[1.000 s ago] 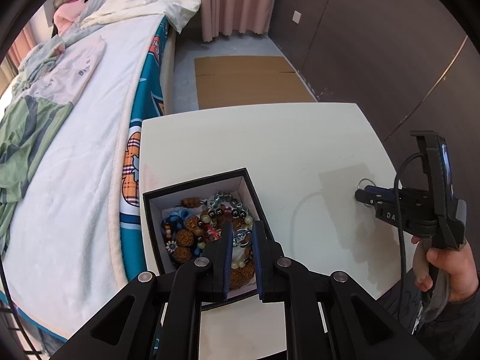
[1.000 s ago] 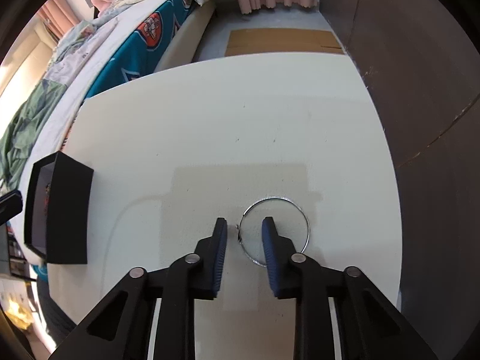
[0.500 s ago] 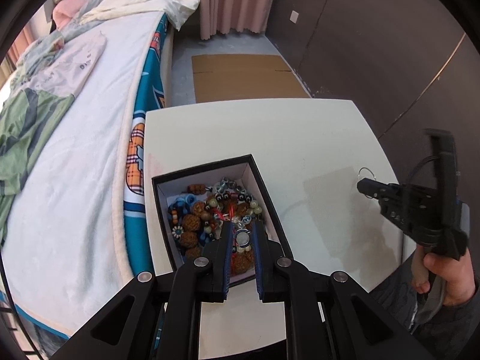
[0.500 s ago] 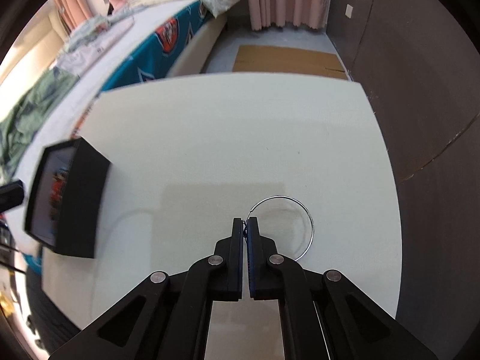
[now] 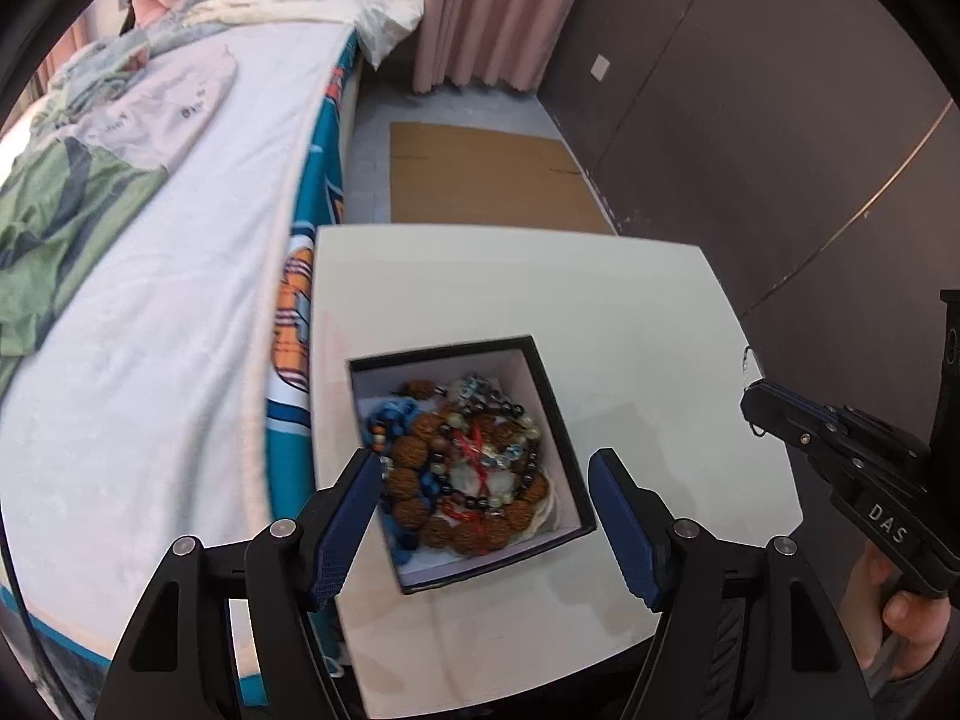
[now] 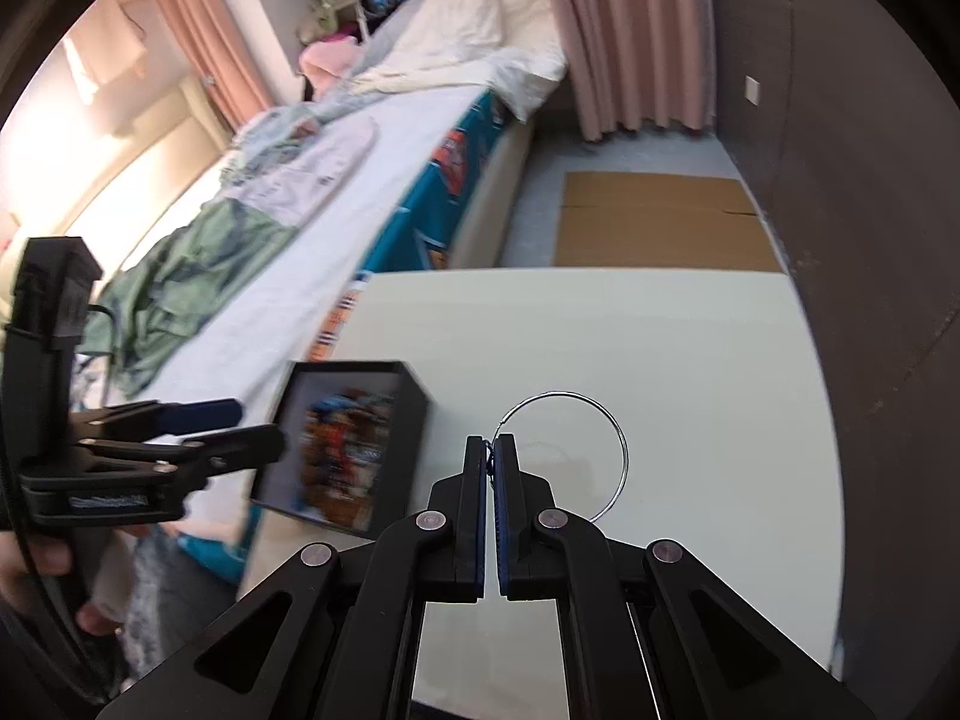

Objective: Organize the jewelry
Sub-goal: 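Carry the silver hoop into the black box and open the right gripper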

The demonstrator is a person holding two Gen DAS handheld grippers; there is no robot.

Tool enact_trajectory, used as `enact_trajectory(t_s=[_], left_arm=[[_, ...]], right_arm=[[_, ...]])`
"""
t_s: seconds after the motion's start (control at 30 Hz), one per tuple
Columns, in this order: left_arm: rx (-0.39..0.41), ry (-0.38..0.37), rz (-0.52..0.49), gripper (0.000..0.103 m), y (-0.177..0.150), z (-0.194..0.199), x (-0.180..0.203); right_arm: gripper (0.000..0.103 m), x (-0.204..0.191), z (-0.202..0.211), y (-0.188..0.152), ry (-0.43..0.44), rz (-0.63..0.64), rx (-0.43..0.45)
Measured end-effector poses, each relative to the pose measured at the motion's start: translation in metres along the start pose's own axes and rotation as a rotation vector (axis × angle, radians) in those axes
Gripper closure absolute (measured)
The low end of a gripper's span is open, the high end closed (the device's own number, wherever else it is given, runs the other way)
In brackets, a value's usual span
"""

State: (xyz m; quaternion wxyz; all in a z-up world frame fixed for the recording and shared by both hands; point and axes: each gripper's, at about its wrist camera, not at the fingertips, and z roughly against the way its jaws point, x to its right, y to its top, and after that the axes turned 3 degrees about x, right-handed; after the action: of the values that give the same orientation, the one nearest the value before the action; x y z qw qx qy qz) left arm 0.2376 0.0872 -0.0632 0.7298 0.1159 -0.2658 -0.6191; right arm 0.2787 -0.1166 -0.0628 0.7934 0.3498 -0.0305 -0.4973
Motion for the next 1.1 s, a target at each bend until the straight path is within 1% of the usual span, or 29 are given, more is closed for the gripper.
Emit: enact_trajectory(t_s=[0.17, 0.43, 0.7, 0.77, 0.83, 0.87, 0.9, 0.93, 0.97, 1.0, 1.1], left_arm=[[0.038, 0.011, 0.013, 0.031, 0.003, 0.011, -0.011], [0.08, 0.013, 0.036, 0.031, -0.001, 0.024, -0.032], [0.084, 0.031, 0.049, 0.031, -0.007, 0.032, -0.057], [0.084, 0.036, 0.049, 0.03, -0.009, 0.033, -0.061], [0.085, 0.038, 0.046, 0.03, -0.01, 0.034, -0.062], [0.087, 0.037, 0.045, 0.03, -0.01, 0.034, -0.062], [0.09, 0.039, 0.045, 0.03, -0.01, 0.034, -0.062], [0.093, 0.044, 0.045, 0.03, -0.009, 0.034, -0.061], [0.098, 0.05, 0.039, 0.031, -0.008, 0.034, -0.058], [0.102, 0.049, 0.037, 0.031, -0.008, 0.035, -0.057], [0.115, 0.043, 0.039, 0.03, -0.006, 0.036, -0.049]], right_arm=[[0.099, -0.035, -0.004, 0.008, 0.051, 0.021, 0.009], [0.099, -0.073, -0.013, 0.019, 0.089, 0.04, 0.014], [0.099, -0.089, -0.046, 0.014, 0.117, 0.014, -0.036], [0.098, -0.089, -0.057, 0.012, 0.087, 0.003, -0.067], [0.098, -0.088, -0.062, 0.009, 0.083, -0.005, -0.097], [0.093, -0.087, -0.063, 0.007, 0.084, -0.009, -0.105], [0.076, -0.085, -0.062, 0.005, 0.078, -0.014, -0.11], [0.064, -0.083, -0.06, 0.004, 0.066, -0.018, -0.106], [0.042, -0.079, -0.056, 0.003, 0.054, -0.023, -0.093], [0.032, -0.075, -0.05, 0.001, 0.043, -0.031, -0.073], [0.032, -0.062, -0.036, -0.001, 0.04, -0.052, -0.065]])
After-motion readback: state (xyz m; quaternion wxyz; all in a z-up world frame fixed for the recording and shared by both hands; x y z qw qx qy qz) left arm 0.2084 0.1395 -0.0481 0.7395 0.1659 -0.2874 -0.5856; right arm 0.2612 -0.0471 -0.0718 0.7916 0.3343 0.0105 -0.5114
